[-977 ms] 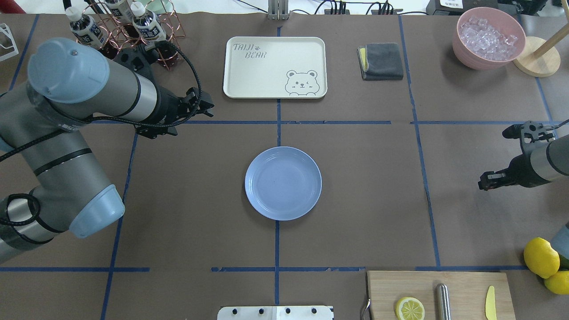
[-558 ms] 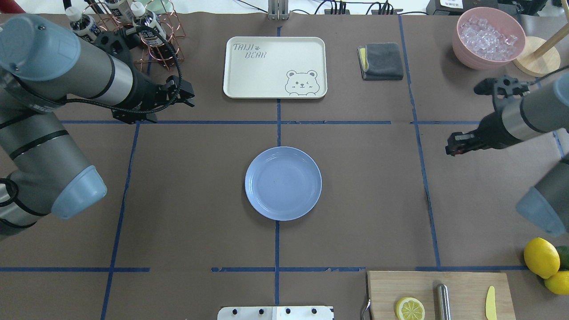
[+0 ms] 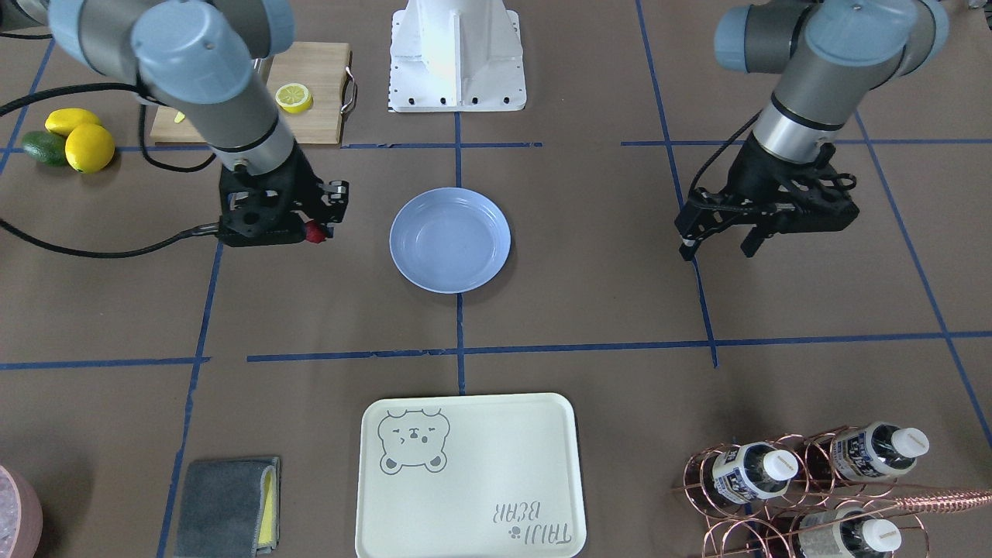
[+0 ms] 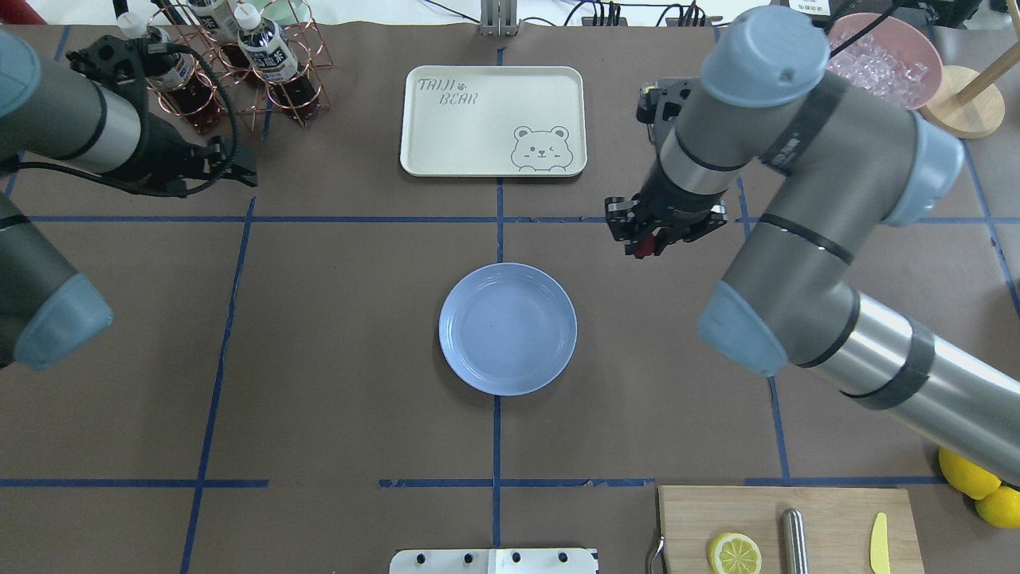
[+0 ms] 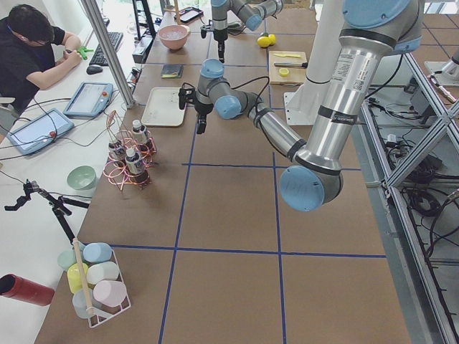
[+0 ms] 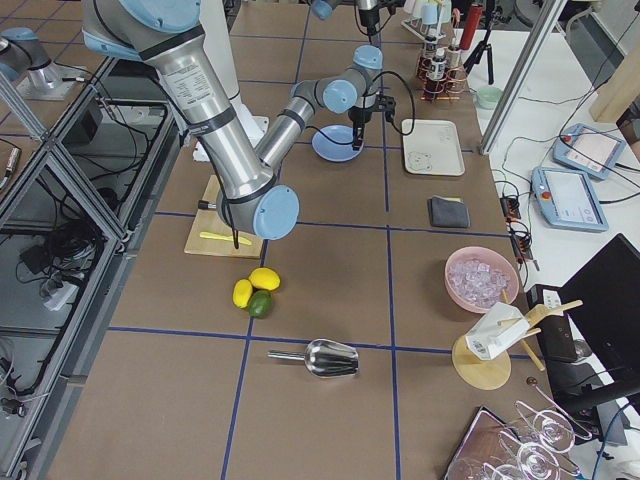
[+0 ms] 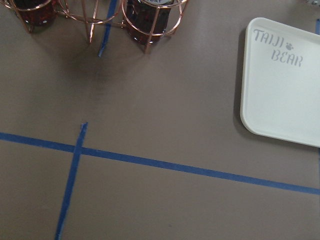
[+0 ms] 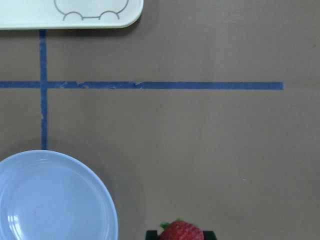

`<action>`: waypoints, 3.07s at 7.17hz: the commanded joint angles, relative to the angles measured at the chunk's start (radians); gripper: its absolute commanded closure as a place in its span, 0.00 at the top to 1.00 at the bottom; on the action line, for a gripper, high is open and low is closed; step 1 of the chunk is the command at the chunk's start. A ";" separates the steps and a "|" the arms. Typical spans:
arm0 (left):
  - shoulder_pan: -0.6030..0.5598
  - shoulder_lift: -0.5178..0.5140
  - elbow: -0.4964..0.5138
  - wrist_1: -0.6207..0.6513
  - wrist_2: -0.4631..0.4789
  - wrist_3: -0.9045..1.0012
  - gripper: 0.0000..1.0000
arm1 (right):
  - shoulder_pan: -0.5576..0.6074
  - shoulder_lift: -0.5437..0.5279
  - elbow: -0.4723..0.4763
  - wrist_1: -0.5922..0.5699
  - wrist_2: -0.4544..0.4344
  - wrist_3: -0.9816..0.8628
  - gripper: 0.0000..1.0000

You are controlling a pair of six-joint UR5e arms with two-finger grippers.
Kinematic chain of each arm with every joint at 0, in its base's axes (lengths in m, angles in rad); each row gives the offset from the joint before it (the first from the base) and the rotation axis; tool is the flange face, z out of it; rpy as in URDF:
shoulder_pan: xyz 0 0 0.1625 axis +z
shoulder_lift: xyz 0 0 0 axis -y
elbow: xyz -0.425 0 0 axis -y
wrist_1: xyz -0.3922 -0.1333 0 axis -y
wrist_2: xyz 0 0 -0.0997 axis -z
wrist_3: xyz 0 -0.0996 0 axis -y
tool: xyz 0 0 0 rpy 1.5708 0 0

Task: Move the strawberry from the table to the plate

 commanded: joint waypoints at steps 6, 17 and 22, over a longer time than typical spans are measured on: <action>-0.394 0.114 0.163 0.022 -0.042 0.755 1.00 | -0.239 0.168 -0.304 0.211 -0.176 0.268 0.00; -0.405 0.113 0.179 0.021 -0.044 0.767 1.00 | -0.206 0.191 -0.260 0.195 -0.203 0.268 1.00; -0.463 0.155 0.217 0.075 -0.179 0.886 1.00 | 0.019 -0.063 0.250 -0.211 -0.165 -0.168 1.00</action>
